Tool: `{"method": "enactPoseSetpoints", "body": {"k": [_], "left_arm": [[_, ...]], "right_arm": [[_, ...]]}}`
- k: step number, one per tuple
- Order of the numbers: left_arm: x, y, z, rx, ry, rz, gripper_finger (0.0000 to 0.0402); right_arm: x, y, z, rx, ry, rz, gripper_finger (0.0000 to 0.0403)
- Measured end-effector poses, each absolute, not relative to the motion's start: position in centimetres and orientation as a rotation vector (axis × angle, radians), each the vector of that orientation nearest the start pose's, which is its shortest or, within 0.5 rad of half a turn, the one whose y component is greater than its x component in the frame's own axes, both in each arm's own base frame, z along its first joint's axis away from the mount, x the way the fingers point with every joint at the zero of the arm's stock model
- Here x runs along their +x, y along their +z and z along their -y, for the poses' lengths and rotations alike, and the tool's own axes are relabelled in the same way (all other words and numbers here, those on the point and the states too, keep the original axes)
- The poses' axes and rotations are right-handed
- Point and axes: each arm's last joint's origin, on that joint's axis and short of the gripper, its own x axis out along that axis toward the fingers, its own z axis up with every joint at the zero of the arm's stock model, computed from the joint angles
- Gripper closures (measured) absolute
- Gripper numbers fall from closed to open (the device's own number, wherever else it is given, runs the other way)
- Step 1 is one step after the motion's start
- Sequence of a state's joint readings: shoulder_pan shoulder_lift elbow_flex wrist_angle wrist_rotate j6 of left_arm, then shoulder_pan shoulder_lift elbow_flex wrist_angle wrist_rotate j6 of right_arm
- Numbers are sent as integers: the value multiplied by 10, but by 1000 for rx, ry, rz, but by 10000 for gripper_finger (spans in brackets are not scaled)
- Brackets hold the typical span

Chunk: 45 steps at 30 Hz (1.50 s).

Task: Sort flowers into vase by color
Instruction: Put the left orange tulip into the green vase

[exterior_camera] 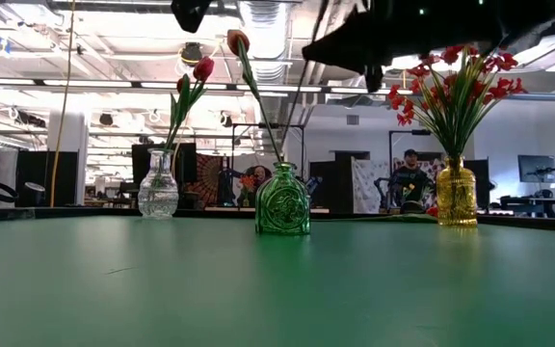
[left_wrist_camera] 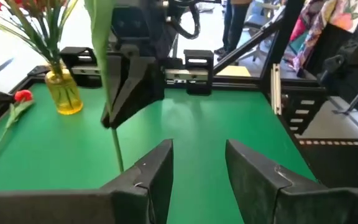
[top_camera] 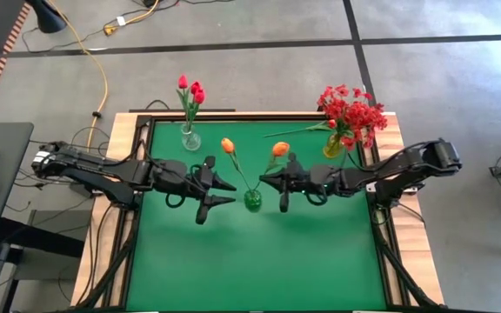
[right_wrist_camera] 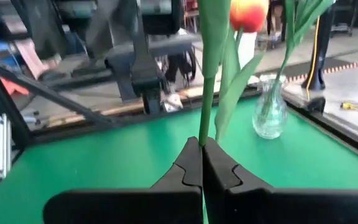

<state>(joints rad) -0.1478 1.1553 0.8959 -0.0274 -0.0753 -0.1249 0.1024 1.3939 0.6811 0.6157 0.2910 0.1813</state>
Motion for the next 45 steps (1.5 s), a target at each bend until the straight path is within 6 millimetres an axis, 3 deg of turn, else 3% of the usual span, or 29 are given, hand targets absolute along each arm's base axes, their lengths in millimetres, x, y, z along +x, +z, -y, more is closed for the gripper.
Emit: {"method": "enactPoseSetpoints", "body": {"k": [13,26,39,45], "left_arm": [[255,310,36,-75,-41,-291,269],[204,243,28,-372,-12,-97,301],[197,235,25,-414,40,-88,302],[197,234,25,-410,59,-98,302]], "right_arm": [[288,238,-19,157,-210,-74,385],[289,234,-15,159,-225,-105,385],[291,231,-16,177,-219,-112,385],[300,215,-17,181,-221,-140,385]]}}
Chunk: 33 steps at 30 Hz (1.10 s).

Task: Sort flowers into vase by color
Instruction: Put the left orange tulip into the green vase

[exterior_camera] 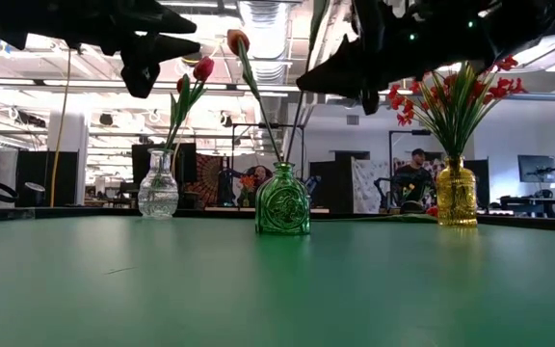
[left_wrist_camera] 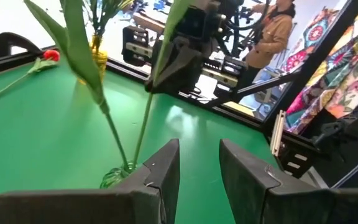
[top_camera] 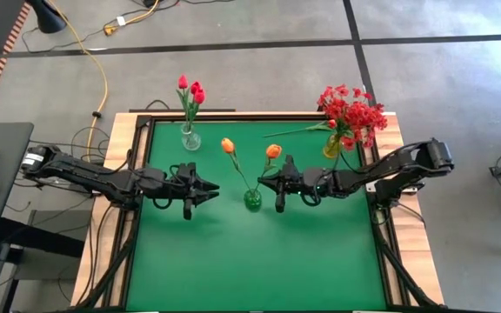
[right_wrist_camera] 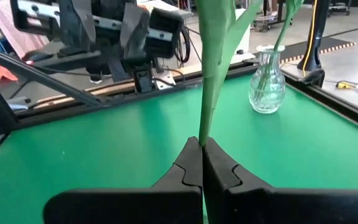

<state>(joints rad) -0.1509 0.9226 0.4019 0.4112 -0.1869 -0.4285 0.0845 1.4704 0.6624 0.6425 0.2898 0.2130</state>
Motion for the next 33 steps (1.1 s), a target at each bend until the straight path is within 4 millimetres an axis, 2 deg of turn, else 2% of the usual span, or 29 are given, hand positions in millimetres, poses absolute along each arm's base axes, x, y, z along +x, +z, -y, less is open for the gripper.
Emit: {"method": "enactPoseSetpoints", "body": {"k": [9,16,21,27,33], "left_arm": [[197,233,24,-407,68,-102,302],[197,233,24,-379,80,-105,302],[197,233,23,-364,104,-101,302],[197,233,23,-334,117,-99,302],[197,233,23,-309,119,-100,302]], "right_arm": [[307,199,-18,200,-227,-174,378],[308,197,-15,201,-235,-177,316],[308,199,-8,307,-256,-165,276],[309,198,1,449,-148,-213,207],[321,212,-1,428,-8,-314,146]]}}
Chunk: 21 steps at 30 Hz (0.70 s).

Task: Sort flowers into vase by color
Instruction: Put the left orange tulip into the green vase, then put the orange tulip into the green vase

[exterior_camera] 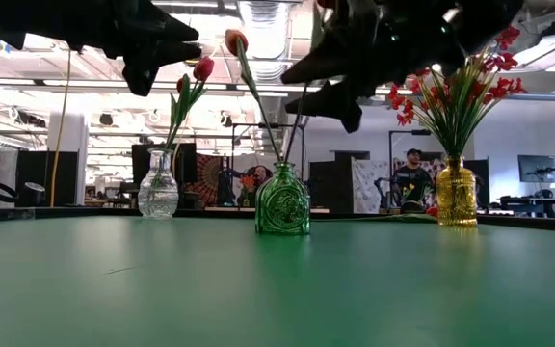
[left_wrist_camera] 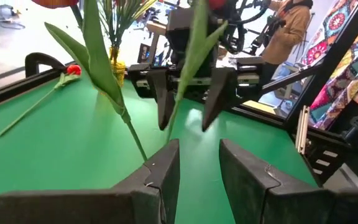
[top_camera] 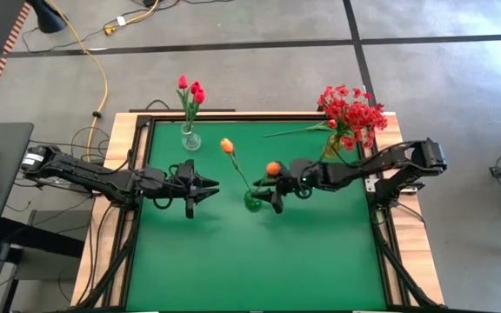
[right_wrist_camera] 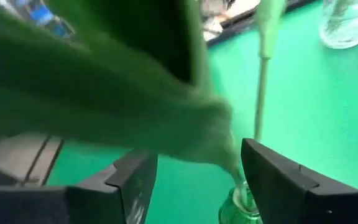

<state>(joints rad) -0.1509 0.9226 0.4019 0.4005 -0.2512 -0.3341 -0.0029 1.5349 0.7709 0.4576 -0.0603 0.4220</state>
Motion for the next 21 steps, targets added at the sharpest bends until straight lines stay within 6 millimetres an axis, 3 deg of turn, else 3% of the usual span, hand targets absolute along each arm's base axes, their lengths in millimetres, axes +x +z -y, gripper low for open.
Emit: {"method": "enactPoseSetpoints", "body": {"k": [8,21], "left_arm": [[197,232,23,-290,118,-103,302],[197,230,23,-269,121,-131,302]], "right_arm": [[331,233,-1,316,-10,-538,142],[332,265,11,283,-82,-718,142]]}}
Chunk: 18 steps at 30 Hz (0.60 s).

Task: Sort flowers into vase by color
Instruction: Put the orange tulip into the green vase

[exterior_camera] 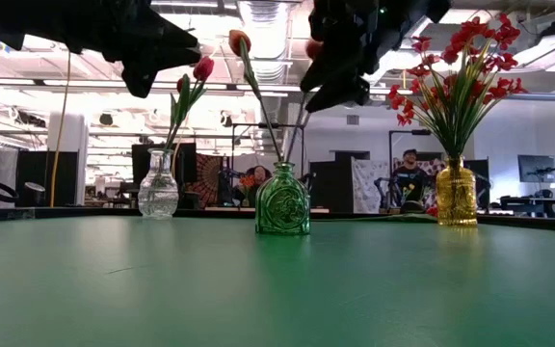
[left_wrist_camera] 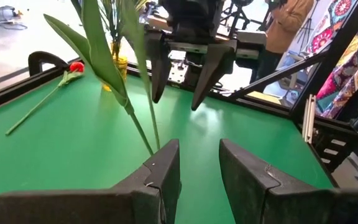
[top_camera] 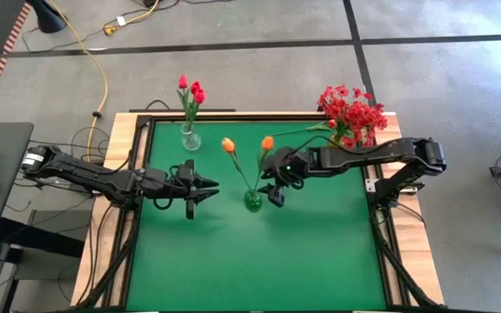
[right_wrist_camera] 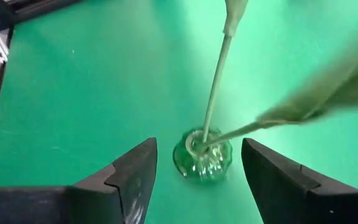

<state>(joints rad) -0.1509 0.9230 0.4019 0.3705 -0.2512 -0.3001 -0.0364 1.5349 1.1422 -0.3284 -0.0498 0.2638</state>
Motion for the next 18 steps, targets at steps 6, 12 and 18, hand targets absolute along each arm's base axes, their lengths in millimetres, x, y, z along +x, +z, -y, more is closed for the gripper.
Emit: {"method": "enactPoseSetpoints", "body": {"k": [6,12,18], "left_arm": [[197,230,23,-264,121,-132,302],[196,228,23,-259,124,-153,302],[196,228,23,-259,123,-154,302]], "right_arm": [[329,274,7,302,-92,-790,143],[331,291,-4,289,-56,-782,143],[329,316,-16,280,-19,-806,143]]}}
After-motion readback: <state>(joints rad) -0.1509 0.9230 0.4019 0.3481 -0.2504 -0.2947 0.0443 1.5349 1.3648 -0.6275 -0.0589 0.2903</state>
